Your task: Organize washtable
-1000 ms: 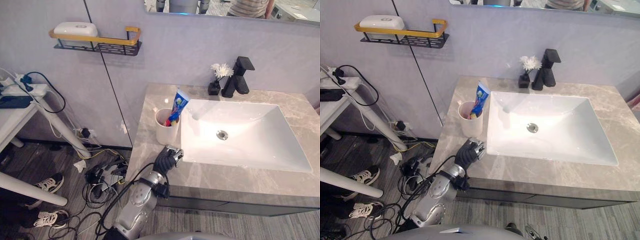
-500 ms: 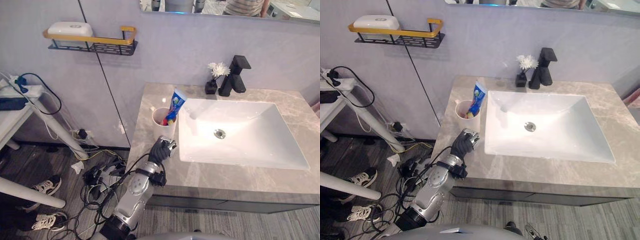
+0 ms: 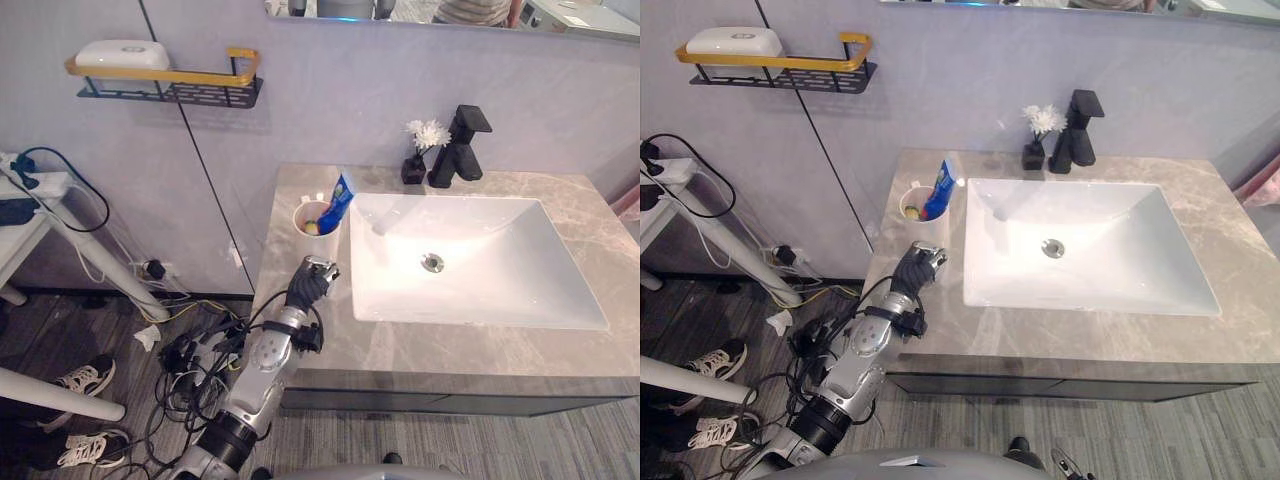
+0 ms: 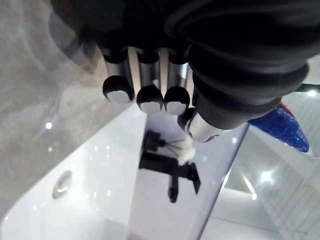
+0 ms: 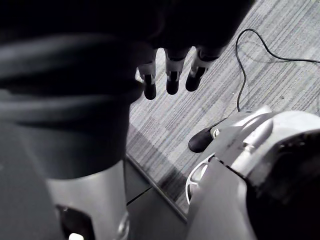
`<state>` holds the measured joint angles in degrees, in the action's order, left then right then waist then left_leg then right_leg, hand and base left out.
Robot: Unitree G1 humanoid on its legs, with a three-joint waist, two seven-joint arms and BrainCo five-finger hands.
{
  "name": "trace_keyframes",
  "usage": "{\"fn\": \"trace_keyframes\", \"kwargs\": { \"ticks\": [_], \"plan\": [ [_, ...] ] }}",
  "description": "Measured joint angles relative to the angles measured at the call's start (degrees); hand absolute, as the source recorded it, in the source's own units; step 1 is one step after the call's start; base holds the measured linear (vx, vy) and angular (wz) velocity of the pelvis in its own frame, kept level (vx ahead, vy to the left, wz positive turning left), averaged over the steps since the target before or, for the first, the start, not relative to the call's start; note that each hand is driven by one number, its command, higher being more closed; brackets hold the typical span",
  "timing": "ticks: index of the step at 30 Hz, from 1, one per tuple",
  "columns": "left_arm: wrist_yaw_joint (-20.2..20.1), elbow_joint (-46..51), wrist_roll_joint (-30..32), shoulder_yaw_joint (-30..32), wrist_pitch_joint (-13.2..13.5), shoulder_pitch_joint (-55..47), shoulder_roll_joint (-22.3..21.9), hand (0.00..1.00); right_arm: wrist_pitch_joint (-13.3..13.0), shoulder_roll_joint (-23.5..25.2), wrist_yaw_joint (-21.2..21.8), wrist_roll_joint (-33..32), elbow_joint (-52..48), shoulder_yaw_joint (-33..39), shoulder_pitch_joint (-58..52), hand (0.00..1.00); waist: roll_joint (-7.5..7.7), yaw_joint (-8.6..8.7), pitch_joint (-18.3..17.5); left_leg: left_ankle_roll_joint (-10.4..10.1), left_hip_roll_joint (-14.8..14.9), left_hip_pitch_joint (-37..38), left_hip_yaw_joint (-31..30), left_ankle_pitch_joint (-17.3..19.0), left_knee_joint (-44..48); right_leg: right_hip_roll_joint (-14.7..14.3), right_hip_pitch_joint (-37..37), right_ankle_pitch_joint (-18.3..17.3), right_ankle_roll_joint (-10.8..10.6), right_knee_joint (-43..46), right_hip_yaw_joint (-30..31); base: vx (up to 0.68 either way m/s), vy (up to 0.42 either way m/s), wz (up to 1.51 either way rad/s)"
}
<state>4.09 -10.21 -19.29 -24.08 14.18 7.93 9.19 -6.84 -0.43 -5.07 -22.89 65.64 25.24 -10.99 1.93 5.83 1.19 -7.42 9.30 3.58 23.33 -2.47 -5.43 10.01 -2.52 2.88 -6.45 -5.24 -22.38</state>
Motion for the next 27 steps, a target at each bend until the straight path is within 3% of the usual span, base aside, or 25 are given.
{"fn": "trace_keyframes", "kwargs": {
  "ticks": [27],
  "plan": [
    [8.75, -12.32, 0.39, 13.24, 0.15, 14.52, -0.88, 1.0, 0.04, 0.69, 0.01, 1.67, -0.84, 2.55, 0.03, 0.0, -0.42, 1.33, 1.55, -0.3, -0.01, -1.04, 3.12, 0.67, 0.04, -0.03, 3.02, 0.63, -0.1, -0.01, 2.93, 0.0, 0.002, -0.05]
  ]
}}
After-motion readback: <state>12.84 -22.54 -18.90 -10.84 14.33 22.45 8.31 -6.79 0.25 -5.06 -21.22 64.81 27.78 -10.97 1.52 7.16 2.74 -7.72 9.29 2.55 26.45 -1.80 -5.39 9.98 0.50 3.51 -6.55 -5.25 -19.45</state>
